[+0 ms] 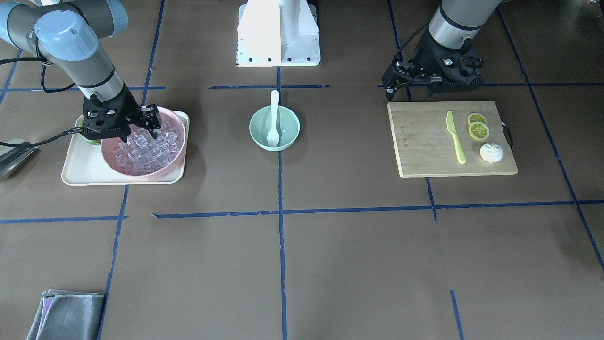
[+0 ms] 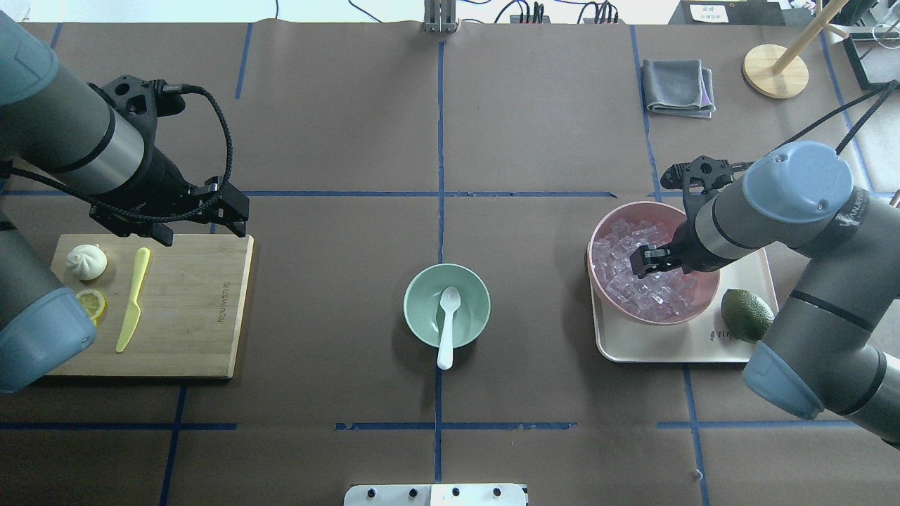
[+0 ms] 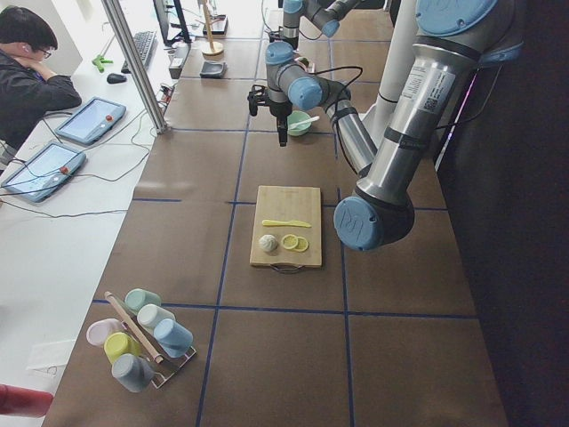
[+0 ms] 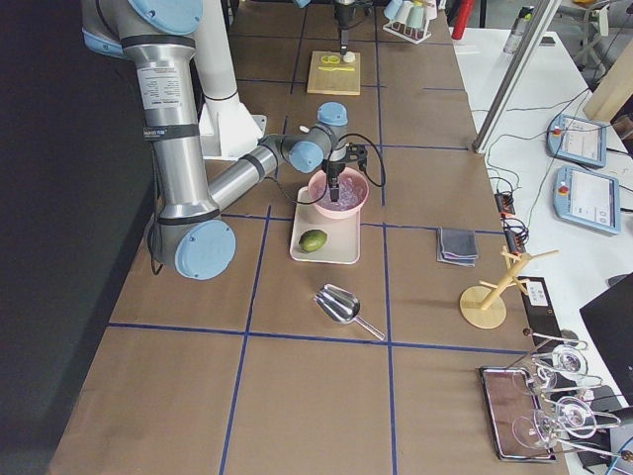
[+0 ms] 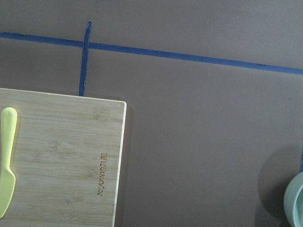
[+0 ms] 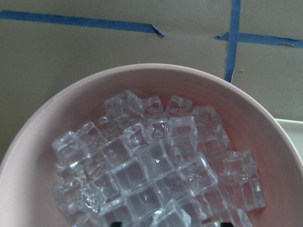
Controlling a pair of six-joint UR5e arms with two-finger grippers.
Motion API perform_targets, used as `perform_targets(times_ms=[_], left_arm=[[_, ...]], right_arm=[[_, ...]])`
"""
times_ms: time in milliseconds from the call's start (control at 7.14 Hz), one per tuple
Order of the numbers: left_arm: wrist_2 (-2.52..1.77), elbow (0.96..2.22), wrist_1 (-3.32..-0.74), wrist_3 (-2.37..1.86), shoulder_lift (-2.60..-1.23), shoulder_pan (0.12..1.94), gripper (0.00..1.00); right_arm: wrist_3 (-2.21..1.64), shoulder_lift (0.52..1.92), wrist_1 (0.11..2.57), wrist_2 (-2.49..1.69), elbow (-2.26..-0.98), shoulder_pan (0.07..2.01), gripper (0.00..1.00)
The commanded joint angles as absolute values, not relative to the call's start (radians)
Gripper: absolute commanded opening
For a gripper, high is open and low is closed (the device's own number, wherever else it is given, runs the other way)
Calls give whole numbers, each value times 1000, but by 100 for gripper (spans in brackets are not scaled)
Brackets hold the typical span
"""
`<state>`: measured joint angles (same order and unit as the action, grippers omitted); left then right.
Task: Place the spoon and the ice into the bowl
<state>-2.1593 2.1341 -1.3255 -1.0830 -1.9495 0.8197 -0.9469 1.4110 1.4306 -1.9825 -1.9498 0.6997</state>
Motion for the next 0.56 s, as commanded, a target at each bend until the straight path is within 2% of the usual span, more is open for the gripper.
perform_targets(times_ms=[0, 420], left_arm=[[-2158, 2140, -1325, -1083, -1945, 821, 100], [-2158, 2141, -1325, -1083, -1945, 819, 100]], right_arm=[[-934, 1410, 1431, -1976, -1941, 699, 72], [-934, 1390, 1431, -1980, -1922, 699, 72]])
